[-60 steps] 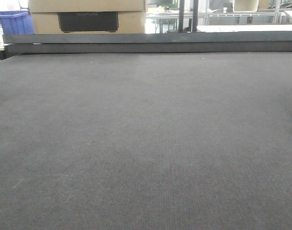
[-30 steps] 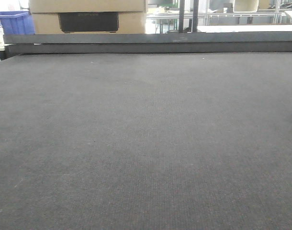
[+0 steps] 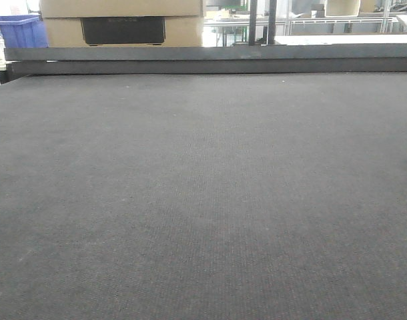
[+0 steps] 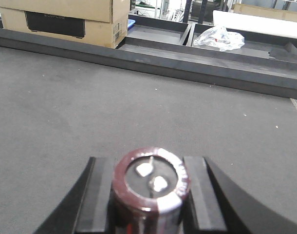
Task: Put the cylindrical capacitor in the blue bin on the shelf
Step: 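Lift the orange cylinder and brown capacitor off the table, then drive the base away from the table toward the shelf of blue bins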
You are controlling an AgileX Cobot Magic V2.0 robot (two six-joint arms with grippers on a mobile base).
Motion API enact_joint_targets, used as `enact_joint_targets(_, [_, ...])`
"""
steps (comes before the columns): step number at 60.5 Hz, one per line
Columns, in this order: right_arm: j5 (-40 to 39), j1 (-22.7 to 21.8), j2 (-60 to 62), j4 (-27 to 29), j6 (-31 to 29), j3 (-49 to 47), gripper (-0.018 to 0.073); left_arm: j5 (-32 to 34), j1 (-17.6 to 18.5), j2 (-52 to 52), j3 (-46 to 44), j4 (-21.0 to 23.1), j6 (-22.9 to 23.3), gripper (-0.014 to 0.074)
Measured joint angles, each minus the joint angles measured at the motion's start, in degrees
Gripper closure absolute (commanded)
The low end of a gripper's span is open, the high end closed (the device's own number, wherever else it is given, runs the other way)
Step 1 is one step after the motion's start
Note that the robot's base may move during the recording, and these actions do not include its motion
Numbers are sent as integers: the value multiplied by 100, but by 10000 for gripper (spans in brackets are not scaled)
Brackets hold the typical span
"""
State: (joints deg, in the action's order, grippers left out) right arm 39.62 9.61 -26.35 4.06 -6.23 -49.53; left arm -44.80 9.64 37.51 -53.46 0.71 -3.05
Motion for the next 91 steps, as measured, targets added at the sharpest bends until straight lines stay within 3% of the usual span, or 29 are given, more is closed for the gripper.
enact_joint_targets(91, [0,8,0,0,0,0,721,0,0,-12,4,-19,0,707])
